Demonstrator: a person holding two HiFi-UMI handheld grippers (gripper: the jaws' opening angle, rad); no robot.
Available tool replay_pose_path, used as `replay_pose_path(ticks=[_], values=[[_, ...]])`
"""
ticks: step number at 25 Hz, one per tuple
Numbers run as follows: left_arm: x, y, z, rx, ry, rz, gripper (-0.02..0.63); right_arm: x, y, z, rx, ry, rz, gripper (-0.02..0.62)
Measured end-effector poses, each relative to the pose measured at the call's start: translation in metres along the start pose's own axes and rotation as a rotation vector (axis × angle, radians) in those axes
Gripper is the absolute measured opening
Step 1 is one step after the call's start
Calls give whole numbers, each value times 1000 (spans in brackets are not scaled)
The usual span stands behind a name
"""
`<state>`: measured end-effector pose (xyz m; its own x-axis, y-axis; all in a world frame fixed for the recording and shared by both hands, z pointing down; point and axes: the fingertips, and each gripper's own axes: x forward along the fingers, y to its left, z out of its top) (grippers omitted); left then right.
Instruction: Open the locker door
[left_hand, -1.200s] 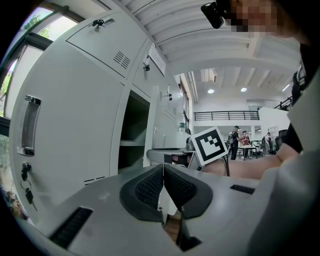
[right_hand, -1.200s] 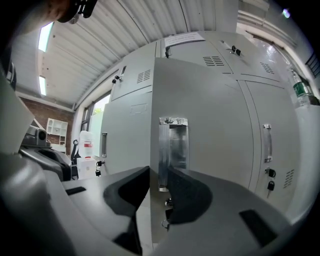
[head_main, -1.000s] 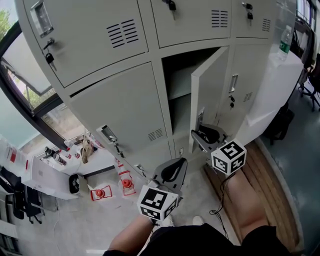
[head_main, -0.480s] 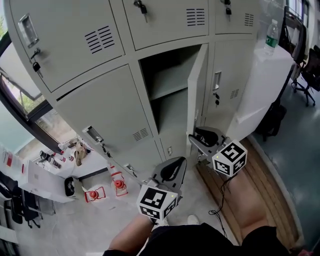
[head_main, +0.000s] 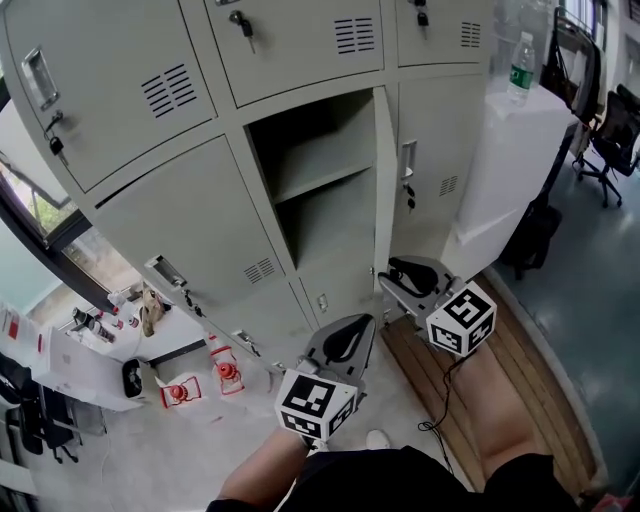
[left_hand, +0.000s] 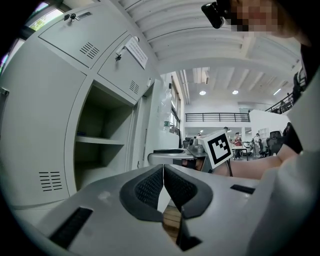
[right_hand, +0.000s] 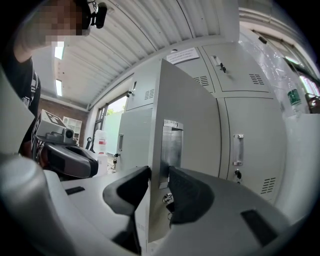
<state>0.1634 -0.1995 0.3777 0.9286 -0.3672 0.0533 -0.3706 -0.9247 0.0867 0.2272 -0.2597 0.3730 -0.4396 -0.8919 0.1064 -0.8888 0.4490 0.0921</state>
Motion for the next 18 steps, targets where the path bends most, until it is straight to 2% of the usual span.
replay_pose_path(ticks=[8, 14, 18], values=[[16, -16, 0, 0, -5, -32, 17, -25, -15, -3, -19, 11, -51, 181], [27, -28, -1, 0, -1, -65, 17, -48, -32, -6, -7, 20, -136, 189], [32, -33, -2, 3, 3, -87, 17, -62, -44, -10, 36, 20, -207, 187]])
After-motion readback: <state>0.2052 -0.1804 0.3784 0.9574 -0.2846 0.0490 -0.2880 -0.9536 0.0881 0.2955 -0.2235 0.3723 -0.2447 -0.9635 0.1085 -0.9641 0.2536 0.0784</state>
